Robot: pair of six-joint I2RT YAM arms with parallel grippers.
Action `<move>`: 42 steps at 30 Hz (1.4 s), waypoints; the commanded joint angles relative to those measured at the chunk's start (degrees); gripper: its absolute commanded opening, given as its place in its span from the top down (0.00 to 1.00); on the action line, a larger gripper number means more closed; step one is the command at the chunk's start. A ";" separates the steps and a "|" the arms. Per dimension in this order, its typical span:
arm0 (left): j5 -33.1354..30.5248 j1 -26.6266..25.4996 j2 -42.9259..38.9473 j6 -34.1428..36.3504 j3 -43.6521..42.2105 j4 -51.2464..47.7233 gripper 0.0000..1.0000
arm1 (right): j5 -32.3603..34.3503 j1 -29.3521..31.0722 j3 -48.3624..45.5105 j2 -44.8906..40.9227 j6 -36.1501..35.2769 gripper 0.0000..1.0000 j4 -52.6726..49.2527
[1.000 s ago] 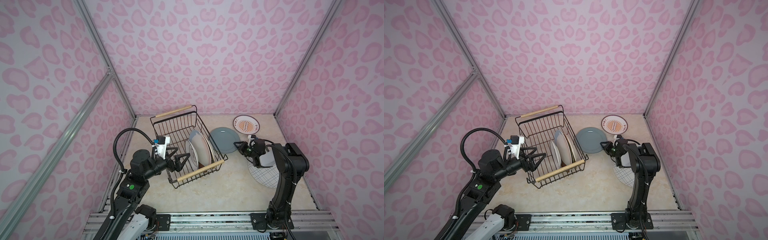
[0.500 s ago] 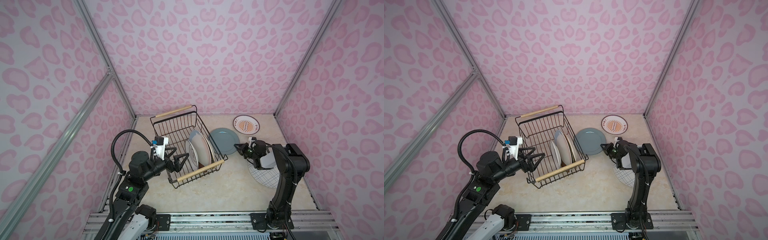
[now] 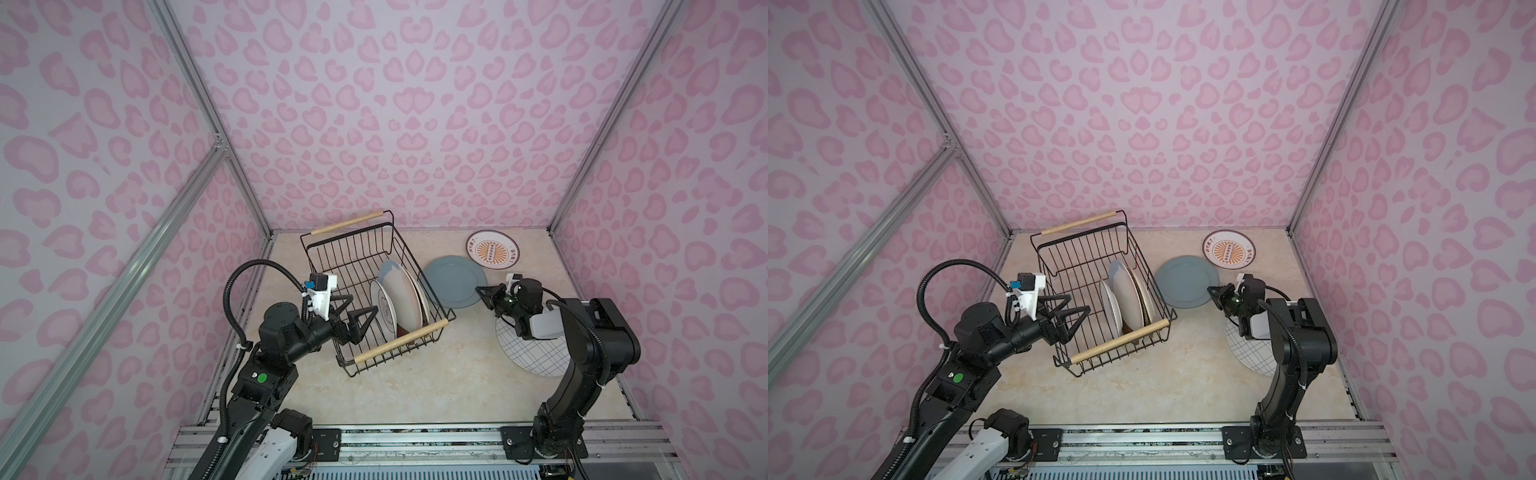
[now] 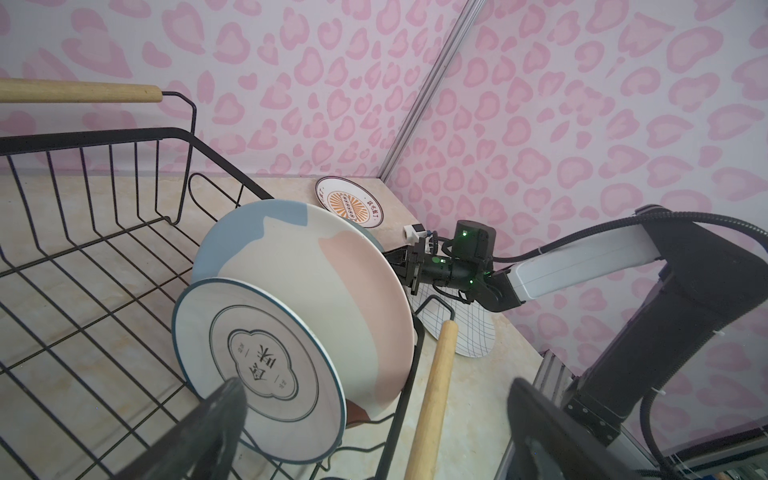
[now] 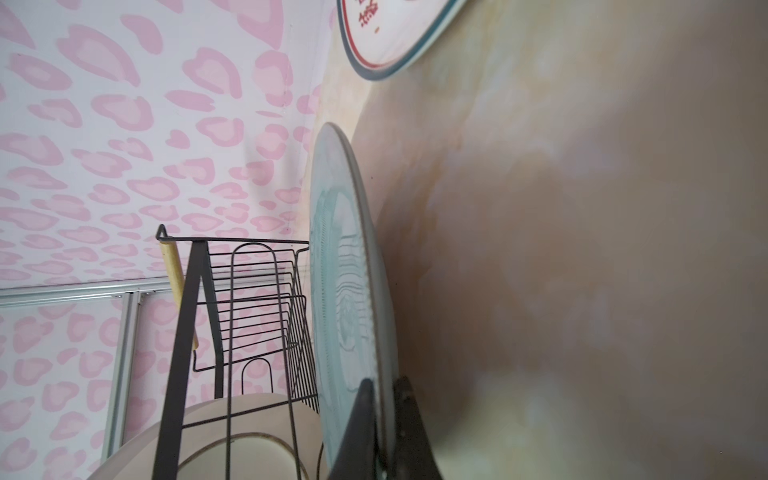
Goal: Load the plates into the dish rack
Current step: 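Grasp the grey-green plate's edge with the right gripper and tilt it up, then lift the grey-green plate upright while the left gripper reaches over to grasp its rim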
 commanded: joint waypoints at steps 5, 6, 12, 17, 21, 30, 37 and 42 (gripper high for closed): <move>-0.82 0.01 0.03 0.84 -0.37 2.45 0.01 | -2.65 -1.27 -0.75 -2.66 6.68 1.00 9.59; -0.87 0.00 0.05 0.84 -0.43 2.60 0.01 | -2.74 -1.64 -1.07 -2.96 7.77 1.00 10.88; -0.45 0.01 0.41 0.10 1.04 2.73 0.00 | -4.03 -3.80 -0.82 -7.21 11.25 1.00 11.30; 0.10 -0.07 0.55 -1.05 2.52 5.33 0.00 | -4.59 -4.74 1.54 -13.29 9.87 1.00 3.15; 1.03 -0.55 2.86 -1.95 3.37 9.63 0.02 | -4.37 -4.57 4.23 -18.92 7.07 1.00 -6.84; -6.06 -13.30 9.30 8.74 6.02 19.85 0.03 | -4.13 -3.60 13.83 -29.56 -1.12 1.00 -32.36; -11.50 -21.30 22.56 20.98 16.17 21.51 0.07 | -4.14 -3.08 18.37 -33.46 -2.51 1.00 -40.87; -15.72 -25.82 32.94 31.58 25.44 17.38 0.11 | -4.58 -2.98 19.90 -34.67 -2.27 1.00 -43.42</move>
